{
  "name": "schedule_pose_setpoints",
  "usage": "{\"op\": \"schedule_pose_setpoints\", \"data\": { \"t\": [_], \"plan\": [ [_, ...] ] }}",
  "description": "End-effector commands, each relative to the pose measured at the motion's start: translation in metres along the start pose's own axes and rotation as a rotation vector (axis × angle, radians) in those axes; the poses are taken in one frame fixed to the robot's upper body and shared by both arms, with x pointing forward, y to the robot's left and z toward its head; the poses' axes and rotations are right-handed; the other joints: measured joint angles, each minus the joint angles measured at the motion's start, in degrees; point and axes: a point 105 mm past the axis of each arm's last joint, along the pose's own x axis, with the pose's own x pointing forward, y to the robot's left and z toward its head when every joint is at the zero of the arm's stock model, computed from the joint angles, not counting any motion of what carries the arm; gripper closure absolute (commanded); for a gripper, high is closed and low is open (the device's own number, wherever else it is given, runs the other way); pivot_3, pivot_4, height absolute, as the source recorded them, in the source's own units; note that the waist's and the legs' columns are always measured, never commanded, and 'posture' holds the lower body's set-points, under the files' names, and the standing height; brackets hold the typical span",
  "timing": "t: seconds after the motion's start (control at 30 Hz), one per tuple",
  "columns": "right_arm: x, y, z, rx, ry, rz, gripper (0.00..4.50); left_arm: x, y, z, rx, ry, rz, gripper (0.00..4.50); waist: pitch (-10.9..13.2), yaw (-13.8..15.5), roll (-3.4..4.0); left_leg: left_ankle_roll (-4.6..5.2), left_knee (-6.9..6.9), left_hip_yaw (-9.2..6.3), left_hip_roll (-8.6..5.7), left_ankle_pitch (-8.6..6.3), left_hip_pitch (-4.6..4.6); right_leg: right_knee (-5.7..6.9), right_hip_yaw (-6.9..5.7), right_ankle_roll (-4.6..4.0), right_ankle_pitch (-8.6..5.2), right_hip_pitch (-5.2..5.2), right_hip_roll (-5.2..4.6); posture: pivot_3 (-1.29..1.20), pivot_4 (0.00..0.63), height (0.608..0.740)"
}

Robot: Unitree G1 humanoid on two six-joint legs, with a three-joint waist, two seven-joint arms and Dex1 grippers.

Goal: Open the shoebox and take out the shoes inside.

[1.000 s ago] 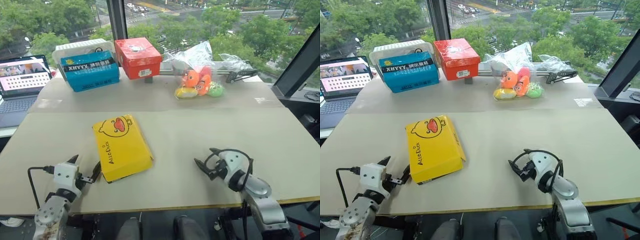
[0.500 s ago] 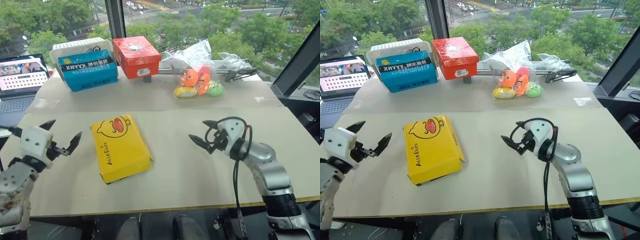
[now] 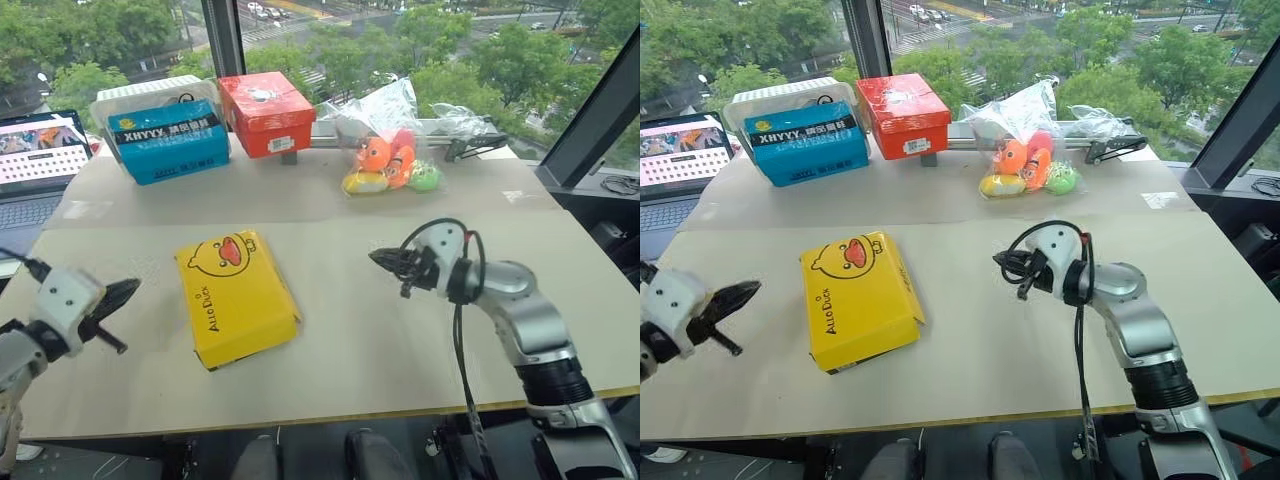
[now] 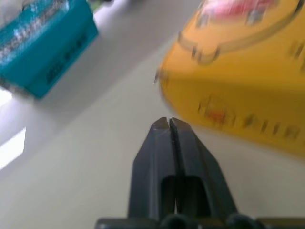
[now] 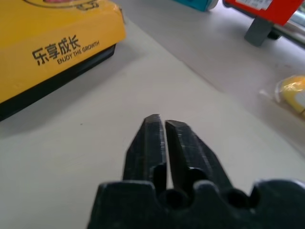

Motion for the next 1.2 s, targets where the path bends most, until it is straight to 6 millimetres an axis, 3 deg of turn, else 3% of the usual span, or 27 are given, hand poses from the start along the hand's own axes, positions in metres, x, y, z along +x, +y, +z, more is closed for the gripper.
{"op": "schedule_pose_setpoints", "data": {
  "t": [0.03, 0.17, 0.43, 0.6, 0.7, 0.8, 0.9, 1.03, 1.2],
  "plan": [
    [0.027, 0.005, 0.002, -0.019, -0.046, 0.002, 4.41, 0.006, 0.000, 0.001, 0.157, 0.036, 0.041, 4.50, 0.00, -0.19, 0.01, 0.00, 0.00, 0.00, -0.02, 0.00, 0.00, 0.01, 0.01, 0.03, 0.02, 0.00, -0.03, 0.00, 0.150, 0.740],
    [0.056, 0.014, 0.000, -0.020, -0.060, 0.031, 4.41, 0.026, -0.028, 0.002, 0.175, 0.035, 0.002, 4.50, 0.03, 0.03, 0.05, 0.00, 0.00, -0.05, -0.03, 0.00, -0.08, 0.02, -0.05, 0.17, 0.13, -0.06, -0.15, 0.00, 0.150, 0.740],
    [0.109, 0.046, -0.006, 0.001, -0.055, 0.124, 4.41, 0.065, -0.087, 0.036, 0.149, -0.067, -0.085, 4.50, 0.03, -0.31, 0.05, 0.00, -0.01, -0.10, -0.09, 0.00, -0.10, 0.11, -0.06, -0.21, 0.45, -0.08, -0.08, 0.00, 0.150, 0.740],
    [0.117, 0.075, -0.015, 0.065, -0.067, 0.181, 4.41, 0.081, -0.118, 0.061, 0.136, -0.154, -0.180, 4.50, 0.02, -0.01, 0.07, 0.00, 0.00, -0.18, -0.12, 0.01, -0.08, 0.19, -0.05, -0.21, 0.45, -0.04, -0.14, 0.00, 0.150, 0.740],
    [0.100, 0.072, -0.012, 0.087, -0.084, 0.171, 4.41, 0.092, -0.129, 0.077, 0.131, -0.212, -0.231, 4.50, 0.01, 0.72, 0.10, 0.00, 0.01, -0.20, -0.16, 0.01, 0.03, 0.12, -0.09, -0.13, 0.43, 0.16, -0.21, 0.00, 0.150, 0.740],
    [0.069, 0.065, -0.013, 0.067, -0.048, 0.151, 4.41, 0.101, -0.140, 0.092, 0.173, -0.257, -0.291, 4.50, 0.02, 1.78, 0.12, 0.00, 0.02, -0.20, -0.20, 0.01, -0.02, 0.11, -0.11, -0.04, 0.38, 0.16, -0.24, 0.00, 0.150, 0.740],
    [0.027, 0.047, -0.011, 0.102, -0.025, 0.064, 4.41, 0.108, -0.157, 0.111, 0.187, -0.323, -0.361, 4.50, 0.02, 2.00, 0.13, 0.00, 0.06, -0.17, -0.26, 0.01, -0.11, 0.04, -0.12, 0.02, 0.34, 0.15, -0.22, 0.00, 0.150, 0.740],
    [-0.025, 0.019, -0.022, 0.108, 0.064, -0.098, 4.41, 0.117, -0.181, 0.134, 0.167, -0.399, -0.448, 4.50, 0.02, 2.05, 0.13, 0.00, 0.07, -0.17, -0.26, 0.01, -0.22, 0.00, -0.12, 0.05, 0.32, 0.08, -0.19, 0.00, 0.150, 0.740],
    [-0.056, -0.013, -0.036, 0.034, 0.153, -0.220, 4.41, 0.127, -0.198, 0.151, 0.145, -0.447, -0.503, 4.50, 0.02, 0.79, 0.12, 0.01, 0.13, -0.08, -0.22, 0.01, -0.14, 0.04, -0.04, 0.41, 0.12, 0.14, -0.11, 0.00, 0.150, 0.740]
  ]
}}
